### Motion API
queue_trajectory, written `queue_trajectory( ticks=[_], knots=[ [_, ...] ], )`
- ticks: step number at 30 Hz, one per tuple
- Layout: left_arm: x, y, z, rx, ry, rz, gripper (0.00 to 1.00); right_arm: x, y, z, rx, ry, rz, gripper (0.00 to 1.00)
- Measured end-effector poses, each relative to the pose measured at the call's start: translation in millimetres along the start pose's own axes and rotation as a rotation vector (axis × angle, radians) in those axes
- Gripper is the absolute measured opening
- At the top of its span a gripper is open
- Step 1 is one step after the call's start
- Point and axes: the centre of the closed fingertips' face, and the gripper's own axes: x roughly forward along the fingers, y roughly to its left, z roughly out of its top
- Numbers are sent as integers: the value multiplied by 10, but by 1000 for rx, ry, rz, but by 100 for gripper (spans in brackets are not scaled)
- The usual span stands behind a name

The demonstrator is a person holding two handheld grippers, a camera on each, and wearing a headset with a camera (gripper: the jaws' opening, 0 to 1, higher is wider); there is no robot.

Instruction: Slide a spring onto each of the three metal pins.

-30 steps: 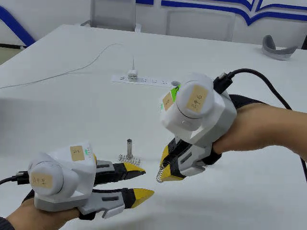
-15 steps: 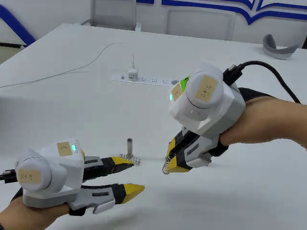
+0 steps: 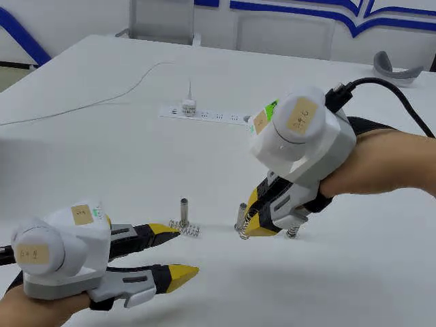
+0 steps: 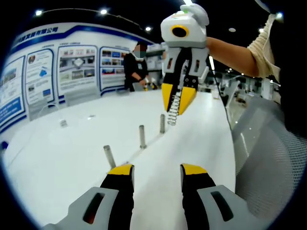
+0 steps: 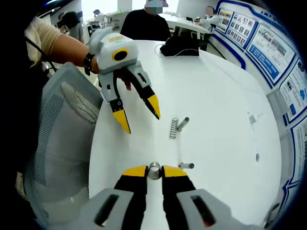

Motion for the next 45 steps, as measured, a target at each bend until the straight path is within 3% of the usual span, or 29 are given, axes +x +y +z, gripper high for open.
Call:
queue_trajectory(
  ticks=[28, 39, 45],
  knots=[
    [-38, 30, -65, -20, 3, 17, 43, -62, -437, -95, 64, 20, -44, 12],
    [-46, 34, -76, -25, 5, 22, 43, 23, -598, -71, 83, 23, -48, 12],
    [-40, 31, -85, -26, 6, 23, 43, 83, -609, -89, 92, 34, -39, 13]
  ],
)
